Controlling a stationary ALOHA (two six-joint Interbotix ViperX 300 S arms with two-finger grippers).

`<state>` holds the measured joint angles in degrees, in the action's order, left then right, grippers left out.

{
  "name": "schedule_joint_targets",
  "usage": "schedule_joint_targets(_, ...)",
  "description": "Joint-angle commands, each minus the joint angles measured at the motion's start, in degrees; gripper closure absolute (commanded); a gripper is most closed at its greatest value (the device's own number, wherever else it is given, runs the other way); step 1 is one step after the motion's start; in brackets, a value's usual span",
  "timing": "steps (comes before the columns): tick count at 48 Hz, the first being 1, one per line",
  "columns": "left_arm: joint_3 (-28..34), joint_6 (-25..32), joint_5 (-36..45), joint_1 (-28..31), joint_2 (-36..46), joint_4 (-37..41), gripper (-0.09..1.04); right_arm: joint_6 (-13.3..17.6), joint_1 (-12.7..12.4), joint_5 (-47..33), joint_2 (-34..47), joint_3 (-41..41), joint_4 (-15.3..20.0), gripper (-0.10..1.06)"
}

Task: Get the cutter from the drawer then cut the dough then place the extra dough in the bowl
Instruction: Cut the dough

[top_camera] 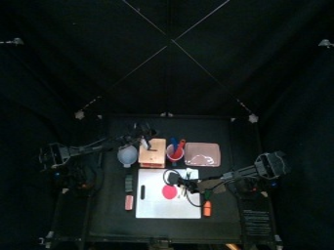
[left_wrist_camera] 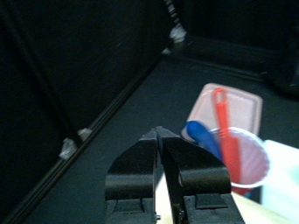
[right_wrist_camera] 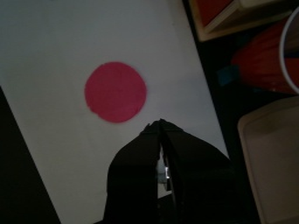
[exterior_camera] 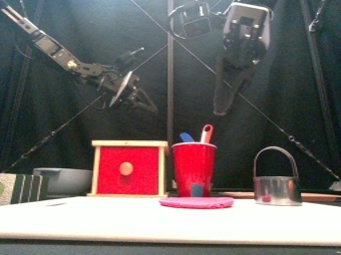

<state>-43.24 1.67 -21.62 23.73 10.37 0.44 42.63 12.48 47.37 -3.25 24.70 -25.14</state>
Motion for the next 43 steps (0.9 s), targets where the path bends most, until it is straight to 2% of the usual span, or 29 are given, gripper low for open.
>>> schedule_joint_targets(1, -1.93, 0.09, -4.83, -4.13, 3.52, 0.18, 0.51, 0.0, 0.26, -0.88, -2.99, 0.79, 1.49, 0.66)
schedule_joint_targets(8, -4.83, 0.09, -8.09, -10.02, 6.33, 0.35, 0.51, -0.35, 0.35, 0.62, -5.01, 2.46, 5.45, 0.63)
schedule_joint_targets(13, -6.77, 0.26, -10.02, -13.54, 6.59, 0.88, 0.51, -0.53, 0.35, 1.76, -6.15, 3.6, 6.68, 0.56)
schedule_joint_targets(27, -13.62, 0.18, -19.51, -21.27, 6.15, 0.79, 0.5, -0.18, 0.0, 1.67, -7.29, 6.94, 6.77, 0.13)
schedule_joint_targets(30, -14.41, 0.09, -20.83, -22.15, 6.15, 0.7, 0.5, -0.18, 0.0, 1.85, -7.03, 7.29, 6.68, 0.07)
schedule_joint_targets(43, -15.21, 0.18, -22.15, -27.51, 6.15, 0.79, 0.48, -0.97, -2.02, 0.62, -4.04, 9.05, 6.59, 0.06)
